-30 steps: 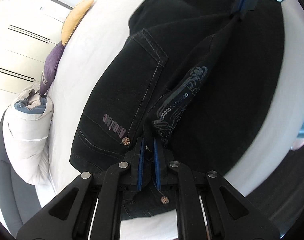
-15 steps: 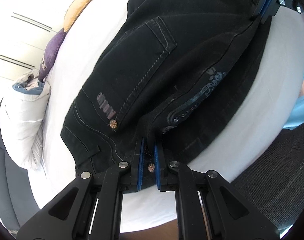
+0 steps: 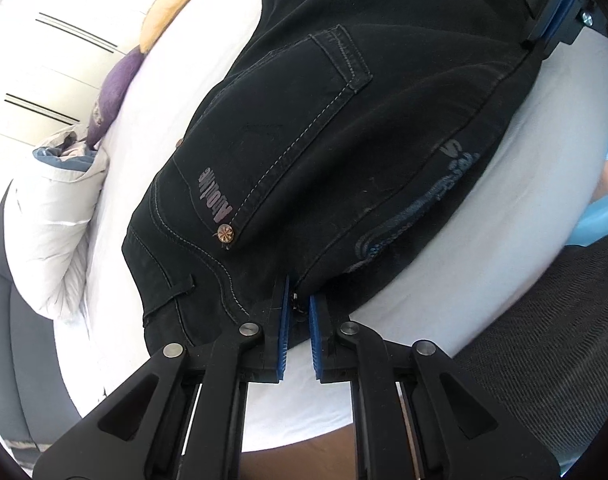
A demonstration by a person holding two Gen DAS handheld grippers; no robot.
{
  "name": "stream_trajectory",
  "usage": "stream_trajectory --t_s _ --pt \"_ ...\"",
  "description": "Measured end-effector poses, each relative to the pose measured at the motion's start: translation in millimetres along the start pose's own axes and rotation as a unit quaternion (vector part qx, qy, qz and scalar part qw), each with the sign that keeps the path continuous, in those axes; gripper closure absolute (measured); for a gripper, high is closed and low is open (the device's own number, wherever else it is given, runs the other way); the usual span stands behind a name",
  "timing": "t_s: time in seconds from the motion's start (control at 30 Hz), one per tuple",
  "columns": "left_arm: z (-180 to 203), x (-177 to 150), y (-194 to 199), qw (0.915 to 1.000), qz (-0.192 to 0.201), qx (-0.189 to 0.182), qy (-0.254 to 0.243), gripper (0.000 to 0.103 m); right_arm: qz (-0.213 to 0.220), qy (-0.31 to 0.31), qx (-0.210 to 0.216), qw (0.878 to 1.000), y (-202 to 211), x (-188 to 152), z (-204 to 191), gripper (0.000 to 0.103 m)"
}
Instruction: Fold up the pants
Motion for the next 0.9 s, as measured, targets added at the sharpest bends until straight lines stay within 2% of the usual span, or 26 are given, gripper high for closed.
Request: stream_trajectory --t_s 0.13,0.37,0.4,0.5,0.6,0.67,0.7,0.73,0.8,0.83,0.9 --pt "9.2 3.5 6.2 0.9999 -0.006 0.013 0.004 0.093 -0.01 -0.039 -0.009 0.999 -4.6 -0.6 5.9 0.099" --pt "-1.1 -17.8 30.6 0.9982 -0.06 0.005 0.006 0.092 -0.027 -0.055 -0.027 0.998 -12.9 3.3 -2.0 0.096" --pt "-7.6 -17.0 34.9 0.9981 -0.058 0.009 0.016 0.092 -0.025 -0.059 -0.027 0.998 -13.0 3.0 -1.2 0.096" --pt "-24.3 3.4 58.2 0.9973 -0.012 -0.002 0.072 0.092 -0.021 -0.064 -0.032 0.997 -13.4 2.5 -1.2 0.095" --pt "-25.1 44.3 65.4 0.995 0.035 -0.011 0.093 0.092 -0.023 -0.083 -0.045 0.995 -11.7 1.3 -0.7 0.083" --pt "-18.7 77.7 57.0 0.9927 0.058 -0.024 0.104 0.092 -0.027 -0.124 -0.048 0.991 -4.0 -5.0 4.4 0.06" --pt "-16.0 89.5 51.2 0.9914 0.065 -0.031 0.11 0.092 -0.023 -0.155 -0.038 0.987 2.0 -9.8 9.7 0.055" --pt "-11.3 102.9 40.0 0.989 0.069 -0.051 0.12 0.092 -0.018 -0.197 -0.022 0.98 9.7 -17.5 17.0 0.049" --pt "-5.0 118.2 11.2 0.9869 0.047 -0.077 0.134 0.092 -0.015 -0.312 0.017 0.95 27.5 -46.0 37.5 0.048" --pt "4.1 120.6 -9.3 0.9886 0.025 -0.071 0.131 0.092 -0.02 -0.375 0.037 0.926 35.0 -66.7 48.4 0.048" --pt "17.3 124.3 -16.2 0.9931 0.031 -0.03 0.109 0.092 -0.028 -0.478 0.058 0.876 46.1 -110.5 66.3 0.048"
Point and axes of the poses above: each gripper's, at about its wrist camera, not at the fingertips, and y roughly against the way its jaws point, z to its right, x to its top, the point moved 2 cm from there along -y, roughly the way its jaws point, and after that the axes turned 12 degrees about -x, right-handed, at the moved point
